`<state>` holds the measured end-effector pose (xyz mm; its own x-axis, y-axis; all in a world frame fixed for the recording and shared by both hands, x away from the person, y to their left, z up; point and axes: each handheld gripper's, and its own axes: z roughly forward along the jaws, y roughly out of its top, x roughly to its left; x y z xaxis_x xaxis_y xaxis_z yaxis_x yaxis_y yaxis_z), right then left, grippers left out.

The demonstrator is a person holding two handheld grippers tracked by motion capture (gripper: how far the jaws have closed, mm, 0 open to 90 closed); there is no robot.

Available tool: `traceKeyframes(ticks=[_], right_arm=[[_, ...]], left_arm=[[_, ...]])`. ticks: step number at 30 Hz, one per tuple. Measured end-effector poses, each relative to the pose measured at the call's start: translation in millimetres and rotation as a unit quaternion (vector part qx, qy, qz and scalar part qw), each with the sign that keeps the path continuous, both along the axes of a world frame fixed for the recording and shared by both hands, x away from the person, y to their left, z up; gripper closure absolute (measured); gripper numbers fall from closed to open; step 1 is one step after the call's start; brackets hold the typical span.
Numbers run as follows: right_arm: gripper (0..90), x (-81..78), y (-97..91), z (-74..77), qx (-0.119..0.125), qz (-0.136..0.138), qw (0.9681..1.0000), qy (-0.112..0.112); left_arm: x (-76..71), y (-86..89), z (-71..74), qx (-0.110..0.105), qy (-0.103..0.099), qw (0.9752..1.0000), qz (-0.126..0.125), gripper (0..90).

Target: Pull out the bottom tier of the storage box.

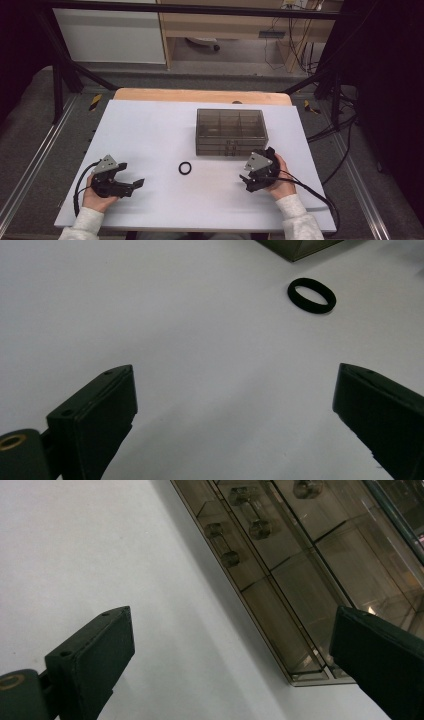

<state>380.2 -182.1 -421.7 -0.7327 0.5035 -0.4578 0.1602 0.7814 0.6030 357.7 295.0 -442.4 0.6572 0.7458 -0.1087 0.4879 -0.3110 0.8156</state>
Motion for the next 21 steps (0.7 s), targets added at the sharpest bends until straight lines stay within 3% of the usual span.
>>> traceKeyframes(ticks=[13, 21], right_arm=[[7.8, 0.9, 8.1, -6.2, -0.042, 0.020, 0.9986, -0.026], [13.3, -0.3, 16.5, -11.0, -0.071, 0.036, 0.9953, -0.055]], left_arm=[[0.1, -0.1, -0.1, 0.003, 0.000, 1.0000, -0.001, 4.0], [0.1, -0.2, -0.1, 0.003, 0.000, 1.0000, -0.001, 4.0]])
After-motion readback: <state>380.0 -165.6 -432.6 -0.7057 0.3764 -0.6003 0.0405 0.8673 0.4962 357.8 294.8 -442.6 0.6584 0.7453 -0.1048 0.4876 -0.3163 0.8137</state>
